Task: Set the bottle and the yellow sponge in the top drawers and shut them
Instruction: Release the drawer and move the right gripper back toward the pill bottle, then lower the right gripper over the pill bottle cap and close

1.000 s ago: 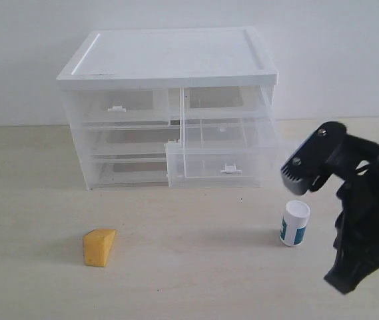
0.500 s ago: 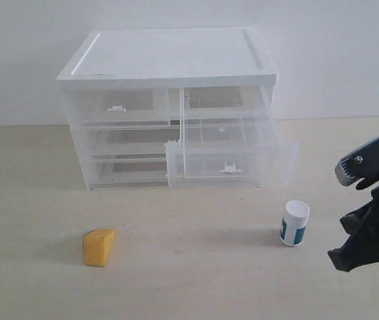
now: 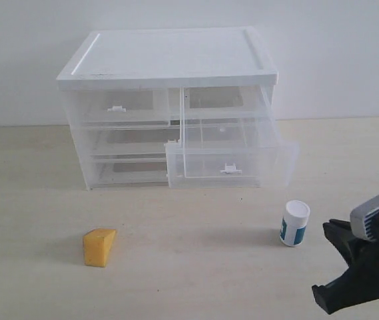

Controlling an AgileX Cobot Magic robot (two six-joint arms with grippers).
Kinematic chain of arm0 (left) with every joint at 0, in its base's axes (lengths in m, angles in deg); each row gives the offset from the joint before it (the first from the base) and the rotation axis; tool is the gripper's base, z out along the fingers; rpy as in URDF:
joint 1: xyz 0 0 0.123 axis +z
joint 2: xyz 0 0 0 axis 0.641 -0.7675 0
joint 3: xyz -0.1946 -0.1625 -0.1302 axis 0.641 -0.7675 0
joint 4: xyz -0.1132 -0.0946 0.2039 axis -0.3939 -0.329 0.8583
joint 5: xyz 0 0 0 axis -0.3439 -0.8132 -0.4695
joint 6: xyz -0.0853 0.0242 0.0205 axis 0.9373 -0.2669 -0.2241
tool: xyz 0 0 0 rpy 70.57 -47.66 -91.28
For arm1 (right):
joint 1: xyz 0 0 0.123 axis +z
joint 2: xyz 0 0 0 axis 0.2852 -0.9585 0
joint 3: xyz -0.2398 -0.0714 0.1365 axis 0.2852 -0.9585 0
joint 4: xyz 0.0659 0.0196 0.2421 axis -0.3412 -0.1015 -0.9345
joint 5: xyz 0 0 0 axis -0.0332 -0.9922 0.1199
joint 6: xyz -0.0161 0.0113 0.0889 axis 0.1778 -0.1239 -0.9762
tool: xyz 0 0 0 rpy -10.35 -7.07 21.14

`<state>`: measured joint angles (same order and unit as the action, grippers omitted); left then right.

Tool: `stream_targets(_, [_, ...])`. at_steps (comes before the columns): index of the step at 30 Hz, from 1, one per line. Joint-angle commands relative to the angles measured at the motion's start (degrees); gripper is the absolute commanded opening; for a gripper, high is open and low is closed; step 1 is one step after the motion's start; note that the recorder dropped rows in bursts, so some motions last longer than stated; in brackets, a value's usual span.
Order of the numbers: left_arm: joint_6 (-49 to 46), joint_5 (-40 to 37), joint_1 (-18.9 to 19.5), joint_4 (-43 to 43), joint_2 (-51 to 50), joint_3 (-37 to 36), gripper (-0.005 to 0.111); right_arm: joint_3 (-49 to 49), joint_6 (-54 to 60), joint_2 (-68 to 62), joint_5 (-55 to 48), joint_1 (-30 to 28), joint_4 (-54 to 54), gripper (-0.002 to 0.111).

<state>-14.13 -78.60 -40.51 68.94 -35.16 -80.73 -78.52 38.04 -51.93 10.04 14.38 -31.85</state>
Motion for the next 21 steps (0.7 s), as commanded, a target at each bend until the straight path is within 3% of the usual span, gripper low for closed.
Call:
stream_targets(1, [0.4, -0.1, 0.1, -0.3, 0.2, -0.2, 0.004, -0.7, -6.0, 0.0, 2.8, 0.2, 3.7, 0.0])
stream_targets(5, [0.4, -0.1, 0.1, -0.3, 0.2, -0.2, 0.004, -0.7, -10.8, 0.0, 3.7, 0.2, 3.7, 0.0])
stream_targets(7, [0.4, -0.1, 0.1, -0.3, 0.2, -0.2, 0.004, -0.7, -11.0, 0.0, 3.2, 0.2, 2.5, 0.006])
stream_targets(10, [0.4, -0.1, 0.1, -0.3, 0.2, -0.2, 0.004, -0.7, -11.3, 0.0, 2.8, 0.2, 1.2, 0.031])
stream_targets(12, [0.4, -0.1, 0.1, -0.3, 0.2, -0.2, 0.004, -0.3, -11.4, 0.0, 1.0, 0.2, 1.1, 0.056])
stream_targets(14, [0.4, -0.1, 0.1, -0.3, 0.2, -0.2, 0.004, 0.5, -11.4, -0.1, -0.3, 0.2, 0.3, 0.073])
stream_targets(21, [0.4, -0.1, 0.1, -0.3, 0.2, -0.2, 0.004, 4.9, -10.5, -8.6, -0.8, 0.2, 0.6, 0.075])
